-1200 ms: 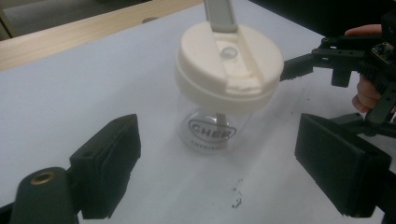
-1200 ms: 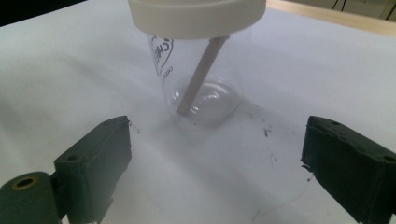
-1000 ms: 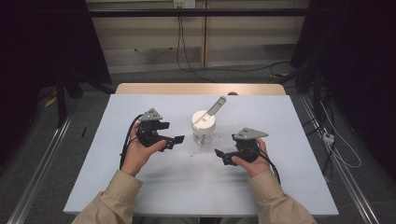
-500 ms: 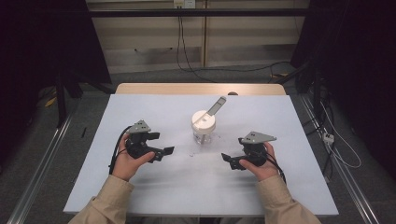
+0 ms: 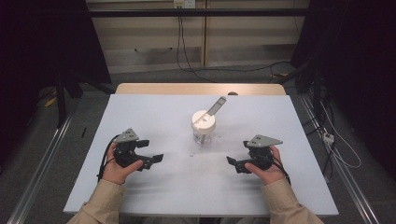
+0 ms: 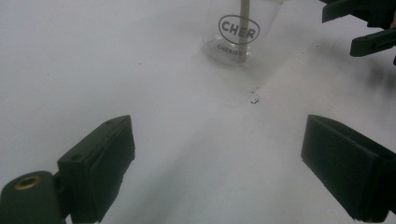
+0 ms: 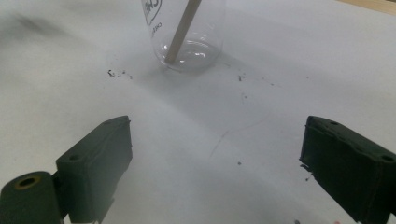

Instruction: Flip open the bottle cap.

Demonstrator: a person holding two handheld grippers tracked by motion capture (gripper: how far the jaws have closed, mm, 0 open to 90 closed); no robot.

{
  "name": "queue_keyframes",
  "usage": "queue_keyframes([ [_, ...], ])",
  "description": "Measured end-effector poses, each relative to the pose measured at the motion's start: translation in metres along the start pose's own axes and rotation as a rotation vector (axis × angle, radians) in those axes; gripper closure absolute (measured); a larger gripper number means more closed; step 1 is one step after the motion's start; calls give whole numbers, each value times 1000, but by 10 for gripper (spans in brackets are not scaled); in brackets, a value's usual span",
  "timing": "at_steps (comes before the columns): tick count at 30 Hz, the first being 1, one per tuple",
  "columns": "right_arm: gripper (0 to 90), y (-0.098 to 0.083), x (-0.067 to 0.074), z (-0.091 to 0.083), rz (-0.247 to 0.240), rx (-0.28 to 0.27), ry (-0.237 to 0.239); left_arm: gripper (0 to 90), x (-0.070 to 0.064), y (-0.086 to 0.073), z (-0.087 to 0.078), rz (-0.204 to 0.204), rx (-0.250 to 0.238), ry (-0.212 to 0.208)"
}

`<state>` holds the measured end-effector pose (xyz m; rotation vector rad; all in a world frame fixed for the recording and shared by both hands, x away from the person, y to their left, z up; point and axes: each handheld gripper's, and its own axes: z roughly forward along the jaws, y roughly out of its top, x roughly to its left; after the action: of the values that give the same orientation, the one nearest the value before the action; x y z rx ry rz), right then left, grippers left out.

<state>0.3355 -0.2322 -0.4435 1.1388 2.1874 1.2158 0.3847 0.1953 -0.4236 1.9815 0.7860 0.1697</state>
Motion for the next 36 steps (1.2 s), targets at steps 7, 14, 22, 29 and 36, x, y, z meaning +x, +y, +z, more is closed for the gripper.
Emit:
queue_keyframes([
  [7,89,-5,0,-7,-5,-2,-1,92,-1,-7,-6,-1,11,4],
  [14,88,-11,1,-17,-6,-9,-2,92,0,-14,-12,5,18,4],
  [22,90,-17,1,-25,-7,-7,-7,90,4,-18,-18,-12,8,14],
  [29,90,-22,-3,-30,0,-3,-18,90,6,-22,-21,-19,8,22],
  [36,90,-25,-5,-31,3,-4,-22,85,9,-26,-26,-26,6,25],
])
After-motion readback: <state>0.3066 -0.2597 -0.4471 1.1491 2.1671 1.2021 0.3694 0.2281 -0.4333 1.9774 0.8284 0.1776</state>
